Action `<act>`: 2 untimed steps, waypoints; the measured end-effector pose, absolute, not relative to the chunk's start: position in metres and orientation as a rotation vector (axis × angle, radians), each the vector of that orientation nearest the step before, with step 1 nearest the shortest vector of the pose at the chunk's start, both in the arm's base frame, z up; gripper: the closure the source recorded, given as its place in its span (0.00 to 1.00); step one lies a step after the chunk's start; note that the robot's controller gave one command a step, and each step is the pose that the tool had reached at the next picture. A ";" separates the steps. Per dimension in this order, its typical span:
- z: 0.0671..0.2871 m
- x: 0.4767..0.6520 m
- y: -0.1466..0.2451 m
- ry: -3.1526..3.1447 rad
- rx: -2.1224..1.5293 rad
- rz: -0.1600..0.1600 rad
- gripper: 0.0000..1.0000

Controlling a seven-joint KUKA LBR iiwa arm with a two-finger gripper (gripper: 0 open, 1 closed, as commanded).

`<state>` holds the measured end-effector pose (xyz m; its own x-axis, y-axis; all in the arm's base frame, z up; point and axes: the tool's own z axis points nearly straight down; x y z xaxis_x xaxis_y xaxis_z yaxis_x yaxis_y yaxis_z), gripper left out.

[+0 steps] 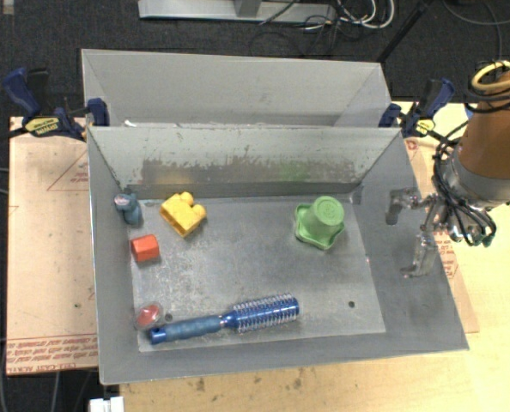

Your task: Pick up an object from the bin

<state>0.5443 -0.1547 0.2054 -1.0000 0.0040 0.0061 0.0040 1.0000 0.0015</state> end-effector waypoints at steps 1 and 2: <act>0.122 0.601 -0.106 -3.137 0.152 -0.006 0.00; 0.097 0.638 -0.050 -3.156 0.207 0.001 0.00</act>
Offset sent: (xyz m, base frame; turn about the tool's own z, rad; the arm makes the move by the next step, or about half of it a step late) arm 0.0555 0.0447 -0.0789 -0.0956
